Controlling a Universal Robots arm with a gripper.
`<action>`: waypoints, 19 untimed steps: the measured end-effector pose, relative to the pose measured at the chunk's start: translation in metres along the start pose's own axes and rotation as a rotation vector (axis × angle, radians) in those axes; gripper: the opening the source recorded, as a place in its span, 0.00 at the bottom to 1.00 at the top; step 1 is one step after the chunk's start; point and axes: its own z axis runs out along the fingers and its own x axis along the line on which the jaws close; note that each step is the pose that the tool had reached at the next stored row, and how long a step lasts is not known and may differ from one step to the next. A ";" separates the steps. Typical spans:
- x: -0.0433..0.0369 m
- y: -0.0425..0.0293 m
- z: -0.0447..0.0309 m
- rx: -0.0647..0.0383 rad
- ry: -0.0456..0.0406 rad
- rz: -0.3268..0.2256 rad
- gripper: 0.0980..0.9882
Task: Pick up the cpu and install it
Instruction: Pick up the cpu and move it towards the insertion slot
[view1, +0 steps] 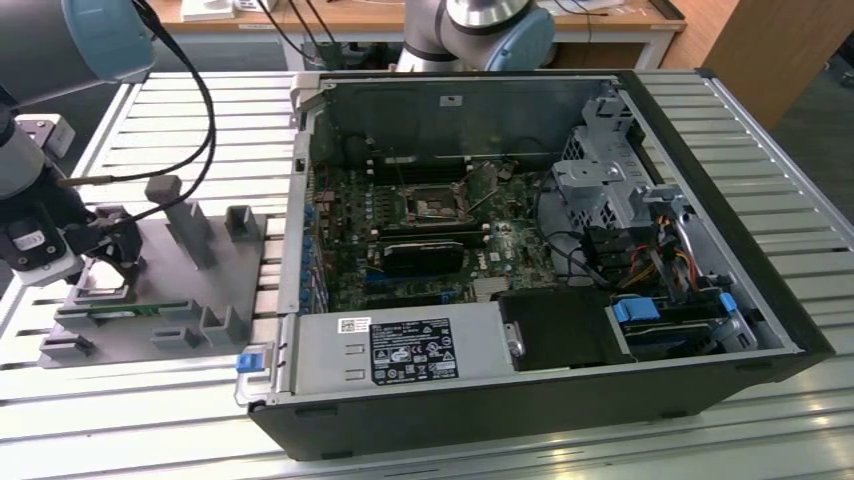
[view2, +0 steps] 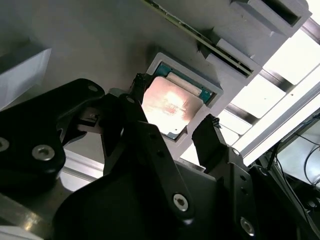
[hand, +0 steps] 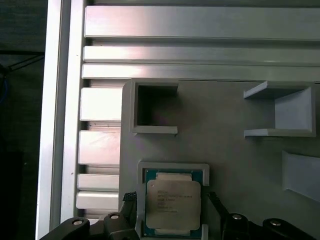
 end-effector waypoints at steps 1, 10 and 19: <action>0.0001 0.0000 0.0006 0.000 -0.0005 0.000 0.63; 0.0003 0.0009 0.0015 0.000 -0.0053 0.000 0.54; 0.0003 0.0009 0.0019 0.000 -0.0114 -0.001 0.48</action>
